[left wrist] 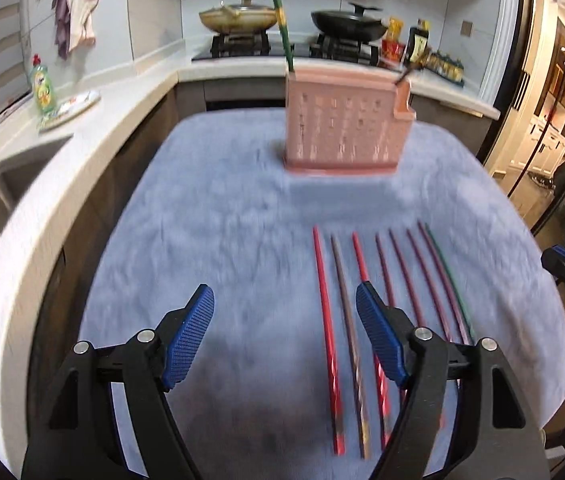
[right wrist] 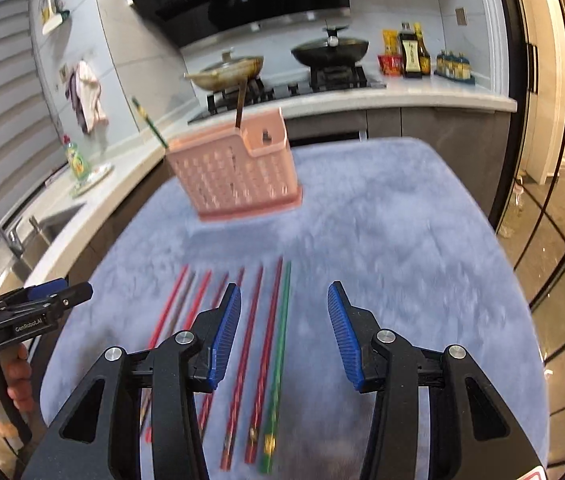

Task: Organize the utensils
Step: 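Grasp the next green chopstick with the right tool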

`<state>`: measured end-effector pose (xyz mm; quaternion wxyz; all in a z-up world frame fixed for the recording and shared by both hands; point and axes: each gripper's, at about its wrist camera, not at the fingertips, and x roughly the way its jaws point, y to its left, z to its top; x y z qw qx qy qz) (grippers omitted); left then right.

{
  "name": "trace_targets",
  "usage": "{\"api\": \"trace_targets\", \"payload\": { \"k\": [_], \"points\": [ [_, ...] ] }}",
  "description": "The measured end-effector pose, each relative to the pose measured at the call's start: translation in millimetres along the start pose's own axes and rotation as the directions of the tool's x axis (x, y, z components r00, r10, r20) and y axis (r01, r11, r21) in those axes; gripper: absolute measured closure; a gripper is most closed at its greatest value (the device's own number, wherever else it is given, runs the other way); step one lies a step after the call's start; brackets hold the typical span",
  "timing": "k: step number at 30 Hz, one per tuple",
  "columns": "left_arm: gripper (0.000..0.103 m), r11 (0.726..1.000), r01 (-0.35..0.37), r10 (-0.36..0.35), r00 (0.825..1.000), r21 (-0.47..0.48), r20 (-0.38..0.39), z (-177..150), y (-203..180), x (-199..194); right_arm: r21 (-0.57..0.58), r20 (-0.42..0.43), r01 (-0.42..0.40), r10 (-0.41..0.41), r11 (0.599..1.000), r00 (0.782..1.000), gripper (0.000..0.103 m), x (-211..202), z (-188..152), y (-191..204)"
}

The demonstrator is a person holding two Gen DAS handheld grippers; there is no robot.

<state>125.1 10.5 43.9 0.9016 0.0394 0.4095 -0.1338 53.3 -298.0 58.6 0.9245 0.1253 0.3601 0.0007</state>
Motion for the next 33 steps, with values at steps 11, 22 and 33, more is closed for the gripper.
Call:
{"api": "trace_targets", "payload": {
  "k": [11,22,33],
  "points": [
    [0.033,1.0,-0.02,0.019,0.997,-0.004,-0.069,-53.3,-11.9,6.4,-0.055,-0.115,0.03,-0.036,0.998,0.993,0.067,17.5,-62.5,11.7],
    [0.033,1.0,-0.02,0.02,0.994,0.008,-0.105,-75.0,-18.0,9.8,-0.088,-0.183,0.033,-0.049,0.996,0.982,0.086,30.5,-87.6,16.7],
    [0.034,0.999,-0.033,0.034,0.991,0.013,-0.13,-86.3,-18.6,17.5,-0.111,-0.207,0.041,-0.063,0.993,0.976,0.09,35.7,-97.2,18.5]
  ]
}}
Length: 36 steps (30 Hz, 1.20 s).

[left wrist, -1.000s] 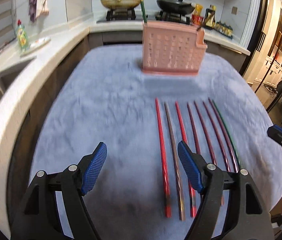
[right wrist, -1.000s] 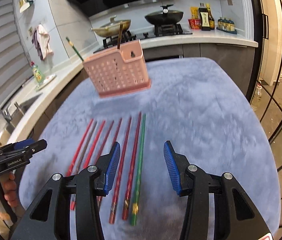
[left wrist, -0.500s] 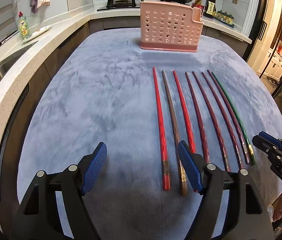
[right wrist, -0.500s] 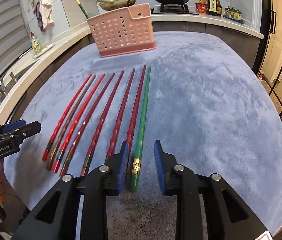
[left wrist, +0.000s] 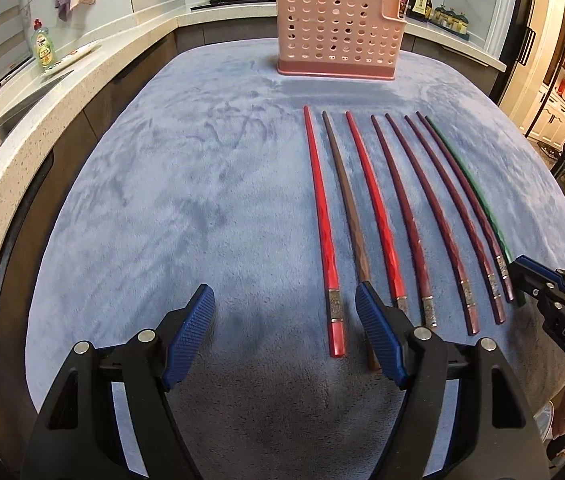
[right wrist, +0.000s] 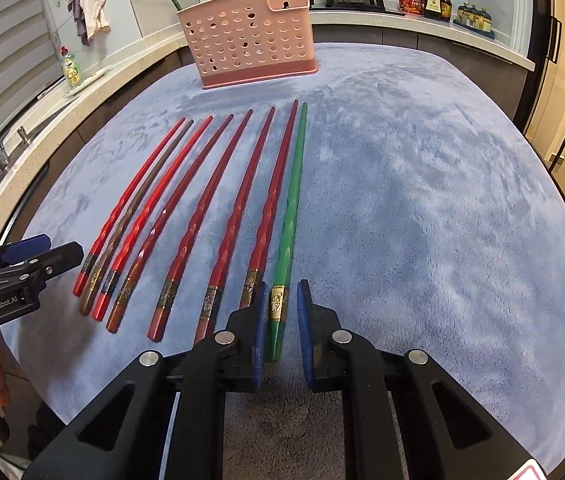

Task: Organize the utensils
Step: 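Grasp the next green chopstick with the right tool, then grasp the bright red chopstick with the left tool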

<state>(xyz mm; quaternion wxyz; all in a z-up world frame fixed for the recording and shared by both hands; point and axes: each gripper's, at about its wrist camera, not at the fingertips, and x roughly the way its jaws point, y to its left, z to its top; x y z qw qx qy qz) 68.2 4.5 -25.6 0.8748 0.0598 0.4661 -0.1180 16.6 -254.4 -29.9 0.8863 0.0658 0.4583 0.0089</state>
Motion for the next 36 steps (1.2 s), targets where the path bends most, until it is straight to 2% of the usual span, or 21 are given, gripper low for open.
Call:
{"api": "trace_targets", "payload": {
  "k": [10,16,36],
  "points": [
    [0.044,1.0,-0.012,0.012,1.0,-0.001,-0.029,-5.8,-1.4,14.0,-0.039,-0.021,0.013,-0.014,0.999,1.0,0.09,3.4,0.1,3.2],
    [0.044,1.0,-0.022,0.022,1.0,0.007,-0.016,-8.3,-3.1,17.6,-0.057,-0.018,0.012,-0.013,0.998,1.0,0.091,5.1,0.9,2.6],
    [0.044,1.0,-0.013,0.013,1.0,-0.001,-0.018,-7.8,-1.5,18.1,0.03,-0.019,-0.012,0.012,0.999,1.0,0.098,2.1,0.8,-15.2]
  ]
}}
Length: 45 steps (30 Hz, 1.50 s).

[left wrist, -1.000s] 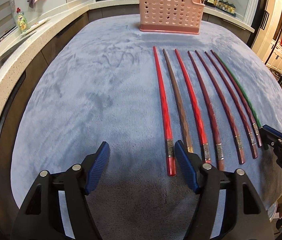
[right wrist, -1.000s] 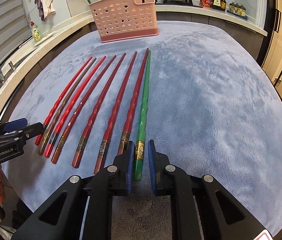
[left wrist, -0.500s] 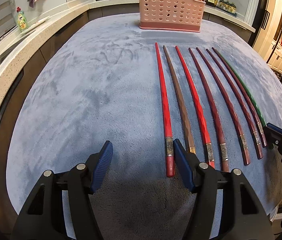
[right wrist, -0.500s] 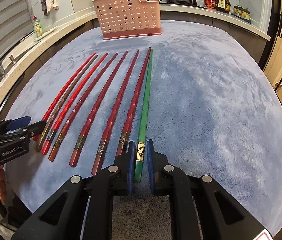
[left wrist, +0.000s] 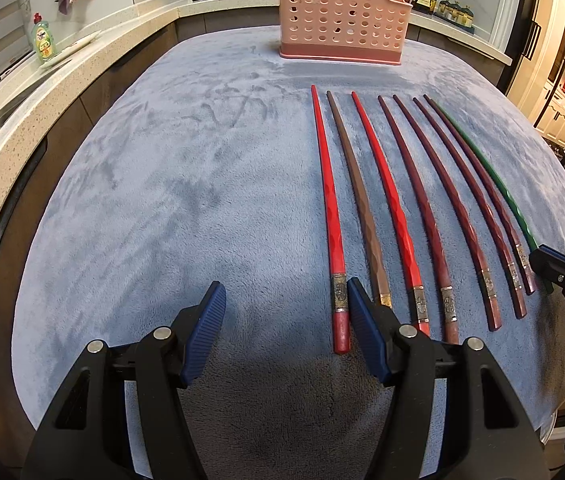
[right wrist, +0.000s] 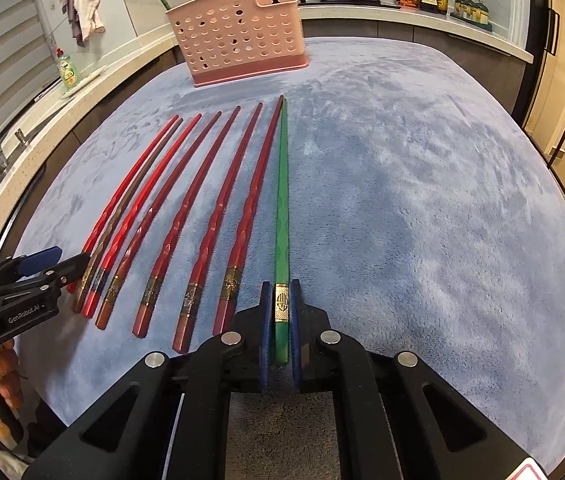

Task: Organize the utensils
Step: 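Grasp the bright red chopstick with the left tool, then carry the red chopstick into the basket with the left tool while the right inserts the green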

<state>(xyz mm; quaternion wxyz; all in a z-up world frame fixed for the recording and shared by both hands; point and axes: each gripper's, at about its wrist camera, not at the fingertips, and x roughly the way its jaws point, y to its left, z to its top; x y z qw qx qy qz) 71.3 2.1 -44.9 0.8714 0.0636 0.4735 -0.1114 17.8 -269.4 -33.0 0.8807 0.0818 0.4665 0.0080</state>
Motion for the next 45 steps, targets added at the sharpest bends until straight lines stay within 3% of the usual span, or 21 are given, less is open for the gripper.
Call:
{"api": "trace_targets", "payload": {
  "k": [22,24,29,31,40,45],
  "points": [
    [0.046,0.999,0.035,-0.036,0.999,-0.031,-0.002,-0.7,3.6,-2.5,0.029,0.004,-0.016,0.016,0.999,1.0,0.097,2.9,2.3,-1.9],
    [0.051,0.998,0.043,-0.043,0.999,-0.035,-0.002,-0.4,4.4,-2.7,0.031,0.004,-0.017,0.017,0.999,1.0,0.097,2.8,2.3,-2.1],
    [0.082,0.997,0.069,-0.069,0.998,-0.031,-0.003,0.5,4.4,-4.9,0.034,0.004,-0.019,0.019,0.999,1.0,0.097,2.4,2.1,-2.2],
    [0.089,0.996,0.086,-0.086,0.996,-0.038,-0.007,0.8,5.9,-5.4,0.036,0.004,-0.021,0.02,0.999,1.0,0.097,2.1,2.2,-2.5],
    [0.094,0.99,0.129,-0.13,0.991,-0.061,-0.012,7.2,9.8,-17.8,0.055,0.049,-0.022,0.019,0.998,0.999,0.097,-18.7,7.2,-9.3],
    [0.094,0.986,0.153,-0.15,0.988,-0.069,0.044,19.8,10.8,-45.9,0.054,0.109,-0.036,0.03,0.998,0.994,0.097,-43.2,22.4,-9.6]
  ]
}}
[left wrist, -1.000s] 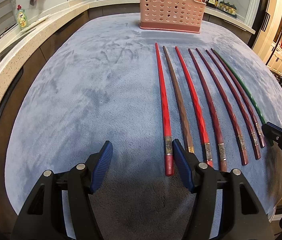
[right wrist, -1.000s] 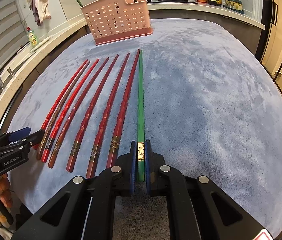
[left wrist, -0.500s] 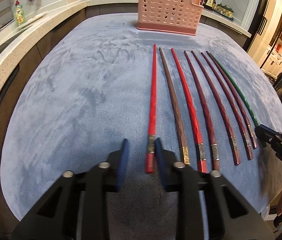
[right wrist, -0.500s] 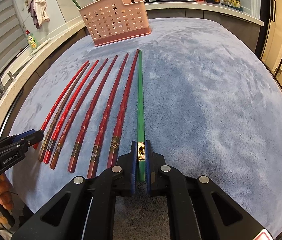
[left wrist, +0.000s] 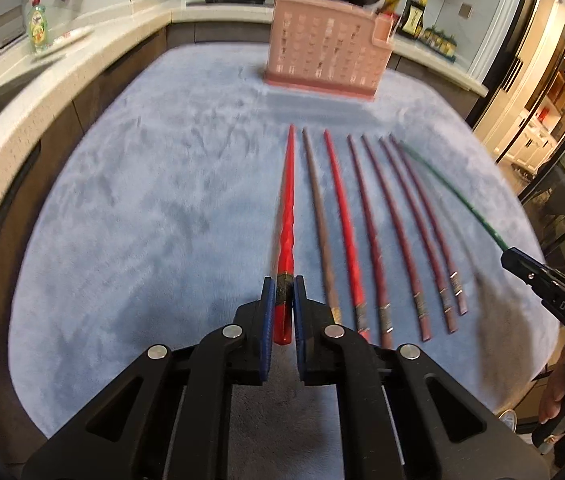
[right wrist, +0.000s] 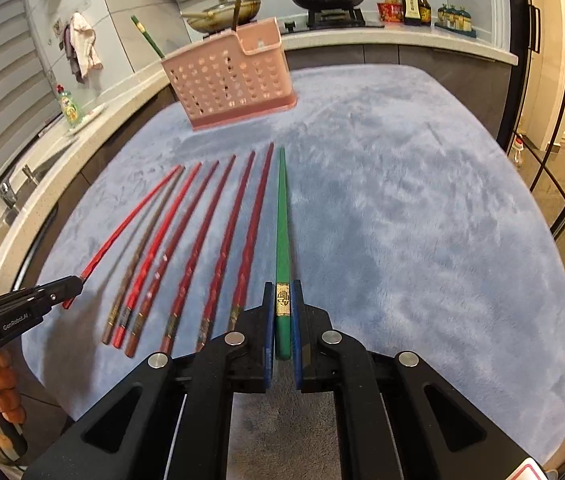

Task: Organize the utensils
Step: 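Carry the red chopstick into the basket with the left tool while the right inserts the green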

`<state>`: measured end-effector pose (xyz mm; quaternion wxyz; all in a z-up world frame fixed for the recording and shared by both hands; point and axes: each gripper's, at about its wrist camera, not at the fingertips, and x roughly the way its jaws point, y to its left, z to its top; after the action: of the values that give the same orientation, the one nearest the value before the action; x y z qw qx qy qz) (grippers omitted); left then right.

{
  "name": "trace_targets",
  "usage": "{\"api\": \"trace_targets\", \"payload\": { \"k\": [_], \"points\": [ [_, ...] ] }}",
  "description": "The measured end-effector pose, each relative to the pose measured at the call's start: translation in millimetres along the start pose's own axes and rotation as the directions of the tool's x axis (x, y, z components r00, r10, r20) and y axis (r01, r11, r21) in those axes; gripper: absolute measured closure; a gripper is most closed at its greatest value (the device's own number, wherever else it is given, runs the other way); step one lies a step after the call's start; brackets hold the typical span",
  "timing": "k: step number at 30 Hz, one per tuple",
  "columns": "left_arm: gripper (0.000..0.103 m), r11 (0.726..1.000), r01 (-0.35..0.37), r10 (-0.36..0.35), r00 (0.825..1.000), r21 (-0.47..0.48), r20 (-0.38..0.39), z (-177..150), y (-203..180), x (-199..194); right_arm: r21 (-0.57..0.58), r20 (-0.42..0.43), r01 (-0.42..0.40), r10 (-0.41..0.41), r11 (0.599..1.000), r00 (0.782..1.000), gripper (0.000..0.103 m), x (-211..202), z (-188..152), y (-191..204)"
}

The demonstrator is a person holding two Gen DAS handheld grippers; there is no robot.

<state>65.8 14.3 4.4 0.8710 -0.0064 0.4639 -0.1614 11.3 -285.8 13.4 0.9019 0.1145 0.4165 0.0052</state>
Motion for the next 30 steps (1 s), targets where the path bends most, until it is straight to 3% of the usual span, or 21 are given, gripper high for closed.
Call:
{"api": "trace_targets", "payload": {
  "k": [12,23,30],
  "points": [
    [0.095,1.0,-0.001,0.006,0.987,-0.03,0.163,69.4,3.1,-57.9,-0.003,0.162,-0.017,0.018,1.0,0.987,0.096,-46.1,70.2,1.6],
    [0.095,0.999,0.005,0.005,0.971,-0.042,0.238,148.3,7.0,-65.9,0.031,0.283,-0.072,0.06,0.997,0.957,0.096,-61.5,144.6,-1.3],
    [0.096,1.0,0.018,-0.01,0.951,-0.024,0.309,196.5,-4.0,-77.1,0.036,0.351,-0.126,0.105,0.991,0.93,0.096,-64.6,190.1,4.9]
  ]
}}
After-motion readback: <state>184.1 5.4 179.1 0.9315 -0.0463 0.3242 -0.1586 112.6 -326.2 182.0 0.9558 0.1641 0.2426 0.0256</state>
